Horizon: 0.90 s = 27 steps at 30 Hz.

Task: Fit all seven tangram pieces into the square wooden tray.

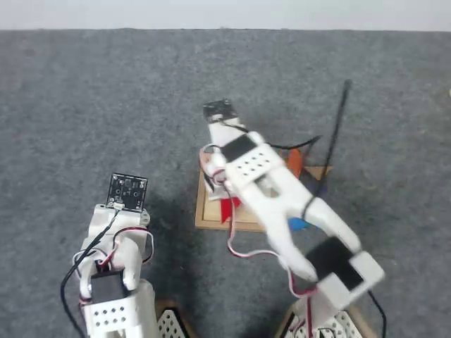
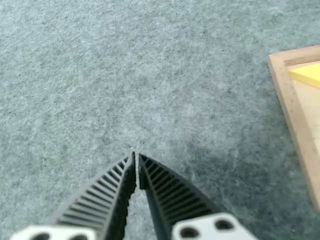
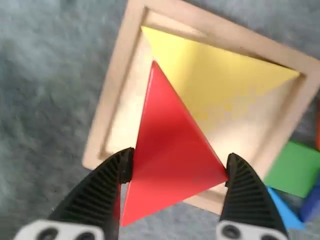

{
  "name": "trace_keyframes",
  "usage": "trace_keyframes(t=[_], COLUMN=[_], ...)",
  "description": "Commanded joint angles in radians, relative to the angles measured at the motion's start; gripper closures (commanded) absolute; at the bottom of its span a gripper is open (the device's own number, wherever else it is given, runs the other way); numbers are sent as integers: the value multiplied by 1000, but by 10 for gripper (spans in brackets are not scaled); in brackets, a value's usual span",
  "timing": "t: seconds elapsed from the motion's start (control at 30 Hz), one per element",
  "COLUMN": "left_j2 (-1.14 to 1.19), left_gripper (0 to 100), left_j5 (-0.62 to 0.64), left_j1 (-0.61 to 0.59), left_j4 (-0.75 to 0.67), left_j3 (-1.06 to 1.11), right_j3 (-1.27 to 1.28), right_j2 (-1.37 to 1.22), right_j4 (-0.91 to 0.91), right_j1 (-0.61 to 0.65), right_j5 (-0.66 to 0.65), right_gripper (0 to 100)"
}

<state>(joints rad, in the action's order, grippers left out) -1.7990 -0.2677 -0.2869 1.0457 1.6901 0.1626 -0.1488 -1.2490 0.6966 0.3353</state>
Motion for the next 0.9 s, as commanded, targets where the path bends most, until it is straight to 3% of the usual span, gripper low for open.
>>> trace_keyframes(t=[0.0, 0.17, 0.87], left_j2=[-12, -12, -12], left_gripper=[988, 988, 988], left_j5=[-14, -14, -14], left_j1=[-8, -8, -8], left_j4=[6, 6, 6], left_j3=[-7, -7, -7], right_j3=[-147, -204, -298], right_j2=[-56, -157, -272], right_j4=[-12, -2, -12], right_j1=[15, 19, 58], right_j5=[64, 133, 110], right_gripper=[833, 834, 831])
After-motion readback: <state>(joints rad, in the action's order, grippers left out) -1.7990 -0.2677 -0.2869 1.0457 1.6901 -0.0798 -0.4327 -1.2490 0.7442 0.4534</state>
